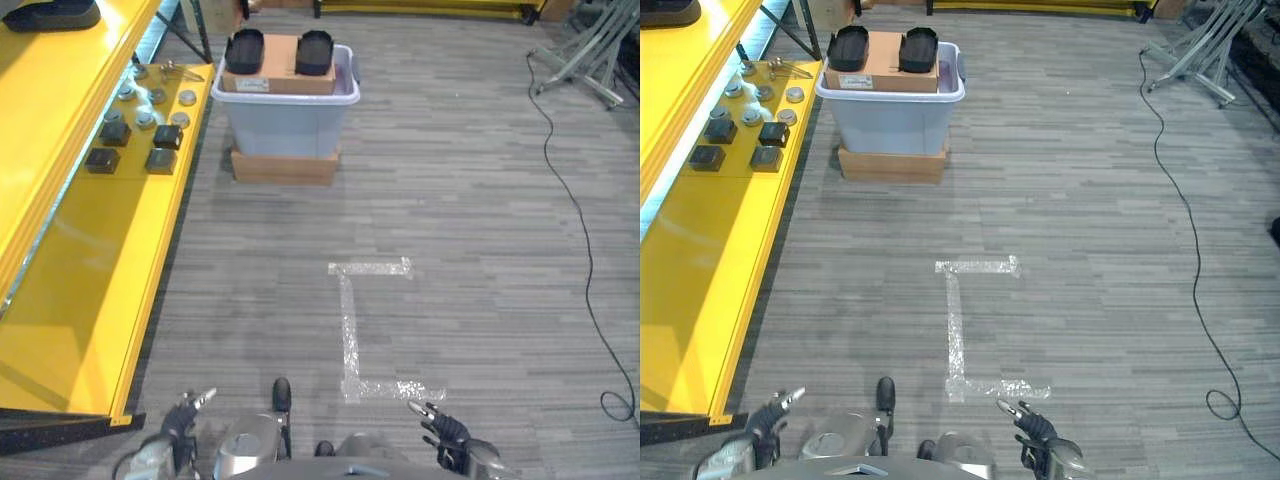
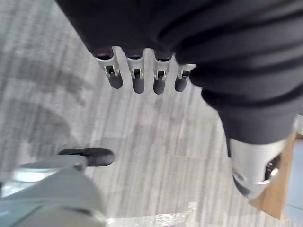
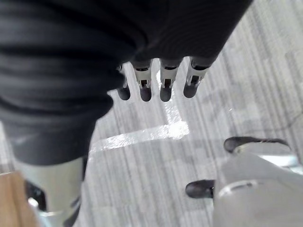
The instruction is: Move parts from the plastic box to the shelf.
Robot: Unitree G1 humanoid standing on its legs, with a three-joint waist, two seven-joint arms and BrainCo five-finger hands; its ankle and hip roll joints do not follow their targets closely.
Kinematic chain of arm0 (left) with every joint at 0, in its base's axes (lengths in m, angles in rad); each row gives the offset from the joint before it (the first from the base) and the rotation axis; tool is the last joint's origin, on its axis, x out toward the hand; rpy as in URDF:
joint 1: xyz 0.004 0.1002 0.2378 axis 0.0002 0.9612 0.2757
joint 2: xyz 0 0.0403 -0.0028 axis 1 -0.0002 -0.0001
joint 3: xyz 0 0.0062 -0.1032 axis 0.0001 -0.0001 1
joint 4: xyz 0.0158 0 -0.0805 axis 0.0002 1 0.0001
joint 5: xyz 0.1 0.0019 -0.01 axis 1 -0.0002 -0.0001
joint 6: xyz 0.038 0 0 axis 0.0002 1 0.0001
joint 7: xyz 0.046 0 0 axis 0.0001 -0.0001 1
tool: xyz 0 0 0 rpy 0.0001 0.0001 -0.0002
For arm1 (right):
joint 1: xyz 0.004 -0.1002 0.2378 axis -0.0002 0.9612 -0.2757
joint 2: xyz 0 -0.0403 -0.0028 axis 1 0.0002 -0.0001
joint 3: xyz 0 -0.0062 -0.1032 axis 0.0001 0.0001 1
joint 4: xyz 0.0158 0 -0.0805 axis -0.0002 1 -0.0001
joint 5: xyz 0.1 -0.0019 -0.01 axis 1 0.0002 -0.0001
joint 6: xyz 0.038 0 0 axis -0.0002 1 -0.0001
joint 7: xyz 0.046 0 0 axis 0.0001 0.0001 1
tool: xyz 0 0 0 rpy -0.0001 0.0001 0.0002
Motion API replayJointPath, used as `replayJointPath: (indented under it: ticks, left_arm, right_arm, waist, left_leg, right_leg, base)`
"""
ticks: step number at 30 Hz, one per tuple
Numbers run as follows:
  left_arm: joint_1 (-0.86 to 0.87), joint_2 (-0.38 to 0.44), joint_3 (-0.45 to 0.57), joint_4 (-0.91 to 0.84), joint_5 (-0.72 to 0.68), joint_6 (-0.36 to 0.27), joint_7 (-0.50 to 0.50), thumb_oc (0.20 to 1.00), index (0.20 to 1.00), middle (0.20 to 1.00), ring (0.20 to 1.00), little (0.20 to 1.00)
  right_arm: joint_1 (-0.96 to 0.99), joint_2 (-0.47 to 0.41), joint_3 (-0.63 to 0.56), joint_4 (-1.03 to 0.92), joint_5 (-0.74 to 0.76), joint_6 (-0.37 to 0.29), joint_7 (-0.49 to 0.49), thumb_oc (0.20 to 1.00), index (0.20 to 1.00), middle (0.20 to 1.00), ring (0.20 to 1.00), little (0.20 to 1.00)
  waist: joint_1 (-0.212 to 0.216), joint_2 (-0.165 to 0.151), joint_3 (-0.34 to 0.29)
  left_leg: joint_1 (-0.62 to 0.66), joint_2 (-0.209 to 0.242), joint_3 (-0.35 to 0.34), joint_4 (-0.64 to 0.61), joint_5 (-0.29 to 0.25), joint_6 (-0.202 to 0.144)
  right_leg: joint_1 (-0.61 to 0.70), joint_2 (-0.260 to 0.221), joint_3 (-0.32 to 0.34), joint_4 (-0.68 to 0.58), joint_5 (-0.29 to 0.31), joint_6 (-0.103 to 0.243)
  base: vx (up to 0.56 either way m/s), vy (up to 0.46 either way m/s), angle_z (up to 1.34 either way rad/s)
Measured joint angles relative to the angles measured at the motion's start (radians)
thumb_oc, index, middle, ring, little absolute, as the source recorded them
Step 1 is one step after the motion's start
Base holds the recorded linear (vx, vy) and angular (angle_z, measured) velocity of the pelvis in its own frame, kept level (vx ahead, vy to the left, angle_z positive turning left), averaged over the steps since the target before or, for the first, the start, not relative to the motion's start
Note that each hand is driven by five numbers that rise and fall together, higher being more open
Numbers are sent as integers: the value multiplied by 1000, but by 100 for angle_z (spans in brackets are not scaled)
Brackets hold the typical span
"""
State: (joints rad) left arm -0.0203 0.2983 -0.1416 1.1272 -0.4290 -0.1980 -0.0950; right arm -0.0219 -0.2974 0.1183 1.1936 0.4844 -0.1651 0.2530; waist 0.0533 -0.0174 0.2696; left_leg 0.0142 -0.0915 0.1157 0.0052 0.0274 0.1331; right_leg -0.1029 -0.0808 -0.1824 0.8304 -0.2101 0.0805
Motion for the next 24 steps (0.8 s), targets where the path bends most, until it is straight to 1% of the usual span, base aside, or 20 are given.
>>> replayJointPath:
  ticks: [1,2,3,5,6,7,8,9,11,13,15,16,17,18,19,20,21,22,23,24]
  left_arm:
    - [-12,1,-20,-8,-1,-1,5,1000,1000,1000,1000,1000]
    - [-14,2,-20,-18,-1,-9,3,1000,1000,1000,1000,1000]
    - [-26,6,-28,-43,-2,-12,8,1000,1000,1000,1000,1000]
    - [-23,20,-28,-50,-2,-8,11,1000,1000,1000,1000,1000]
    - [-42,33,-26,-56,-8,-2,18,1000,1000,1000,1000,1000]
    - [-43,40,-26,-52,-12,2,18,1000,1000,1000,1000,1000]
    - [-45,46,-26,-48,-16,7,22,1000,1000,1000,1000,1000]
    - [-48,48,-27,-40,-22,21,23,1000,1000,1000,1000,1000]
    - [-49,43,-31,-38,-22,30,22,1000,1000,1000,1000,1000]
    - [-32,22,-37,-37,-25,35,23,1000,1000,1000,1000,1000]
    - [-17,4,-37,-29,-29,38,21,1000,1000,1000,1000,1000]
    - [-14,-8,-37,-4,-29,40,21,1000,1000,1000,1000,1000]
    - [-21,-34,-14,5,-29,41,18,1000,1000,1000,1000,1000]
    - [-15,-43,-16,1,-29,44,15,1000,1000,1000,1000,1000]
    - [-13,-44,-16,1,-29,46,12,1000,1000,1000,1000,1000]
    - [-15,-42,-16,1,-29,49,6,1000,1000,1000,1000,1000]
    - [-15,-41,-15,2,-28,48,0,1000,1000,1000,1000,1000]
    - [-15,-41,-15,1,-28,49,-2,1000,1000,1000,1000,1000]
    - [9,-41,-15,7,-28,51,-10,1000,1000,1000,1000,1000]
    - [22,-41,-16,12,-28,52,-15,1000,1000,1000,1000,1000]
  right_arm:
    - [3,0,10,-2,-1,3,0,1000,1000,1000,1000,1000]
    - [4,1,24,-2,-3,7,0,1000,1000,1000,1000,1000]
    - [16,2,28,-2,-9,8,1,1000,1000,1000,1000,1000]
    - [21,15,27,-2,-12,5,1,1000,1000,1000,1000,1000]
    - [41,13,27,-2,-20,3,4,1000,1000,1000,1000,1000]
    - [44,10,27,-2,-21,1,4,1000,1000,1000,1000,1000]
    - [48,7,27,-2,-21,-6,4,1000,1000,1000,1000,1000]
    - [55,6,26,-4,-21,-7,5,1000,1000,1000,1000,1000]
    - [70,6,19,0,-21,-6,6,1000,1000,1000,1000,1000]
    - [87,1,16,2,-21,-5,5,1000,1000,1000,1000,1000]
    - [90,-3,16,2,-20,-4,6,1000,1000,1000,1000,1000]
    - [74,-4,16,-1,-20,-4,6,1000,1000,1000,1000,1000]
    - [46,-14,15,3,-20,0,-2,1000,1000,1000,1000,1000]
    - [41,-29,17,-2,-20,-4,-3,1000,1000,1000,1000,1000]
    - [32,-36,17,-3,-18,-8,-3,1000,1000,1000,1000,1000]
    - [24,-40,14,0,-11,-10,-3,1000,1000,1000,1000,1000]
    - [9,-42,10,0,-8,-7,-3,1000,1000,1000,1000,1000]
    - [-3,-44,3,-2,-8,-6,-2,1000,1000,1000,1000,1000]
    - [-29,-49,-5,-3,-11,-7,-2,1000,1000,1000,1000,1000]
    - [-35,-53,-3,-3,-12,-8,-2,1000,1000,1000,1000,1000]
  waist:
    - [-8,7,-7]
    - [-12,15,-11]
    - [-20,28,-7]
    - [-28,36,0]
    - [-41,28,1]
    - [-42,23,2]
    - [-58,17,6]
    - [-94,8,4]
    - [-117,-4,5]
    - [-128,4,-3]
    - [-132,23,-20]
    - [-137,26,-24]
    - [-135,12,-26]
    - [-108,15,-28]
    - [-88,12,-27]
    - [-78,2,-23]
    - [-62,4,-21]
    - [-51,-13,-11]
    - [-53,-8,-5]
    - [-51,-13,-3]
  left_leg:
    - [10,-12,2,8,-4,-1]
    - [16,-12,0,9,-8,0]
    - [32,-7,-24,11,-51,-17]
    - [42,4,-32,10,-46,-17]
    - [68,-2,-41,-2,-63,-40]
    - [82,-7,-38,-8,-66,-38]
    - [99,-12,-51,-8,-90,-43]
    - [122,-23,-85,-6,-108,-40]
    - [162,-37,-104,-7,-134,-40]
    - [224,-32,-123,-8,-183,-46]
    - [250,-10,-137,13,-211,-73]
    - [222,0,-139,102,-214,-86]
    - [49,-9,-123,475,-217,-119]
    - [-36,-2,-108,623,-205,-141]
    - [-98,5,-112,698,-203,-147]
    - [-177,19,-112,764,-200,-148]
    - [-224,32,-92,732,-201,-143]
    - [-243,44,-73,628,-195,-137]
    - [-248,54,-58,408,-170,-130]
    - [-246,53,-59,303,-139,-131]
  right_leg:
    - [-73,-50,2,108,-6,1]
    - [-104,-57,11,91,-6,4]
    - [-137,-49,13,46,-21,9]
    - [-144,-31,17,-109,-31,6]
    - [-170,-7,10,-308,-18,1]
    - [-178,2,10,-383,5,-10]
    - [-186,21,13,-457,38,-20]
    - [-186,41,47,-571,104,-25]
    - [-199,49,60,-597,177,-26]
    - [-164,61,33,-579,214,-54]
    - [-133,83,21,-586,255,-121]
    - [-99,91,10,-619,240,-136]
    - [-29,85,13,-696,248,-164]
    - [6,90,15,-719,250,-175]
    - [34,94,20,-732,222,-200]
    - [52,97,19,-748,207,-212]
    - [73,97,22,-764,195,-196]
    - [96,98,29,-786,195,-191]
    - [144,104,28,-829,198,-167]
    - [171,108,30,-848,195,-163]
  base:
    - [285,-21,17]
    - [321,-39,14]
    - [257,-94,12]
    - [373,-127,22]
    - [418,-121,19]
    - [391,-109,13]
    - [427,-116,32]
    - [357,-107,58]
    - [348,-136,50]
    - [327,-168,23]
    - [363,-194,20]
    - [392,-241,42]
    - [436,-256,29]
    - [287,-107,11]
    - [314,-34,-4]
    - [329,46,0]
    - [311,80,-5]
    - [427,136,-21]
    - [386,124,-25]
    - [441,128,-16]
